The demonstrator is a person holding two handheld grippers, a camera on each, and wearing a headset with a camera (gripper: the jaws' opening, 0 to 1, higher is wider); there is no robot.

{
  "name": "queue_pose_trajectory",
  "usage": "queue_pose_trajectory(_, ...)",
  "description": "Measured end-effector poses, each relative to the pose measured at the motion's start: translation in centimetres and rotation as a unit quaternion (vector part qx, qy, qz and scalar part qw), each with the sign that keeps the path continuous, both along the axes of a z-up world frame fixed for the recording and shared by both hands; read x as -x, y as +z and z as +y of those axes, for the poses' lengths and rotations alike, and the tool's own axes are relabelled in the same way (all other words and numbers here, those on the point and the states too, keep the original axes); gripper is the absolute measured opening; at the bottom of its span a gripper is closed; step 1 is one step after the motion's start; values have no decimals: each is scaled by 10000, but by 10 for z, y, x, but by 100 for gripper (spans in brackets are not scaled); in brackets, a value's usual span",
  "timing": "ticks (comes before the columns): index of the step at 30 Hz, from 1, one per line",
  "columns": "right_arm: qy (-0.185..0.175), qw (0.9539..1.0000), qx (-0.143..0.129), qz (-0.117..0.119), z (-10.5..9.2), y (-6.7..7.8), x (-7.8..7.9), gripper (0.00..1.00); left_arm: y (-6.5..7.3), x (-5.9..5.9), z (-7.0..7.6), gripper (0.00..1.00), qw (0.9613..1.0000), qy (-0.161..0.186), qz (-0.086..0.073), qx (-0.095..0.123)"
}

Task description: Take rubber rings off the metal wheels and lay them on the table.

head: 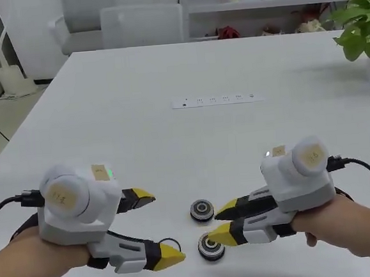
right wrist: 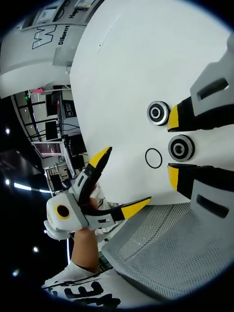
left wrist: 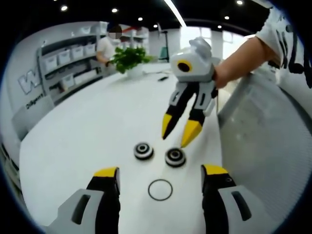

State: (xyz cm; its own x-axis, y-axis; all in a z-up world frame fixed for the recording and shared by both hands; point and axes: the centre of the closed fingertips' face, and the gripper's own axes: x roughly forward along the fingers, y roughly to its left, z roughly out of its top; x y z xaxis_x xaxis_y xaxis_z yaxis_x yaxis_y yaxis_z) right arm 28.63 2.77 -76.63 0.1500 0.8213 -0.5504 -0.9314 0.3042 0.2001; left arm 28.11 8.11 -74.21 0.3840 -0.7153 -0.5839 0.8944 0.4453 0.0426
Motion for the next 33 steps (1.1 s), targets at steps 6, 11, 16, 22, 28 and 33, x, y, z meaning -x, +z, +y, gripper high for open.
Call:
queue_pose_trajectory(6, 68, 9999, 120, -31, -7, -6, 1, 24, -3, -2, -5, 68, 10000, -63, 13, -31)
queue_pose_trajectory(11, 116, 9997, 201, -31, -12, -11, 1, 25, -6, -4, -10, 66, 9999, -121, 39, -53)
queue_pose_trajectory(16, 219, 9993, 311, -33, -15, -19, 4, 26, -10, -5, -16, 65, 9998, -188, 73, -72)
queue_pose_trajectory(22, 317, 9987, 397, -36, -15, -27, 7, 26, -14, -4, -20, 62, 9995, -273, 97, -109)
queue_pose_trajectory(28, 398, 9982, 453, -56, -14, -31, 10, 25, -19, -3, -25, 59, 9992, -355, 138, -142)
queue_pose_trajectory(33, 457, 9977, 500, -69, -13, -36, 11, 24, -23, -1, -29, 57, 9988, -424, 172, -163)
